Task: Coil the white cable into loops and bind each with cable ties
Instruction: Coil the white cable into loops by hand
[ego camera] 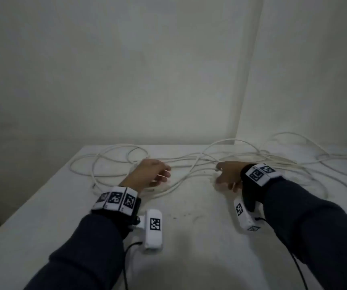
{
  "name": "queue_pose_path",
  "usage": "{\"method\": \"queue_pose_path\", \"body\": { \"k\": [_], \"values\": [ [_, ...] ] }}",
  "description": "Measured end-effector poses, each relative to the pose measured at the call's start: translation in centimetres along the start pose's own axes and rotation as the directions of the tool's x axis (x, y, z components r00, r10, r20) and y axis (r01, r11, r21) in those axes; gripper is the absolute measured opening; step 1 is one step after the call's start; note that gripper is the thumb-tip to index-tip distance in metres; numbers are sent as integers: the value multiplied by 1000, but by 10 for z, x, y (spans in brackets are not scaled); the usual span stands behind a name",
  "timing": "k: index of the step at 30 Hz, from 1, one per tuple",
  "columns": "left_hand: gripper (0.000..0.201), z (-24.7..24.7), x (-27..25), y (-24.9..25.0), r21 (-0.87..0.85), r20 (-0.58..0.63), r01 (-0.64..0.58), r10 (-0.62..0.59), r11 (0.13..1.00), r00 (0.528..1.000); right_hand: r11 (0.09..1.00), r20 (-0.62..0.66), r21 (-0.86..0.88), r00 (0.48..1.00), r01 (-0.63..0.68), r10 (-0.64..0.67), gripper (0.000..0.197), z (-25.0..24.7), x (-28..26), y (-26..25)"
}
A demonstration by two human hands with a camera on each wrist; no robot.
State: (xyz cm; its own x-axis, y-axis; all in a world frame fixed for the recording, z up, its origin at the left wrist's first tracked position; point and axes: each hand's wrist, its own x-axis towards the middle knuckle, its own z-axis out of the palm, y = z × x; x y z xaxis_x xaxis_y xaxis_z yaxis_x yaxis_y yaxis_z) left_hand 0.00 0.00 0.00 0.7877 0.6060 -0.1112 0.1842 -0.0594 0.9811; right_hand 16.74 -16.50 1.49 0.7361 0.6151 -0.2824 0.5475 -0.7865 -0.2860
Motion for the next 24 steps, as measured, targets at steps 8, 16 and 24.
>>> {"method": "queue_pose_path", "body": {
  "k": [8,16,24],
  "values": [
    [69,42,17,-10,-178,212,399,-361,900,908,959,-507,44,834,279,-219,29,-9,-11,13],
    [27,47,11,14,-860,-169,-2,-282,510,944,715,-415,602,904,356,-101,36,4,-66,31],
    [21,28,-19,40,-596,-276,-189,22,781,961,-106,-219,963,952,246,216,19,7,-43,51]
  ]
}}
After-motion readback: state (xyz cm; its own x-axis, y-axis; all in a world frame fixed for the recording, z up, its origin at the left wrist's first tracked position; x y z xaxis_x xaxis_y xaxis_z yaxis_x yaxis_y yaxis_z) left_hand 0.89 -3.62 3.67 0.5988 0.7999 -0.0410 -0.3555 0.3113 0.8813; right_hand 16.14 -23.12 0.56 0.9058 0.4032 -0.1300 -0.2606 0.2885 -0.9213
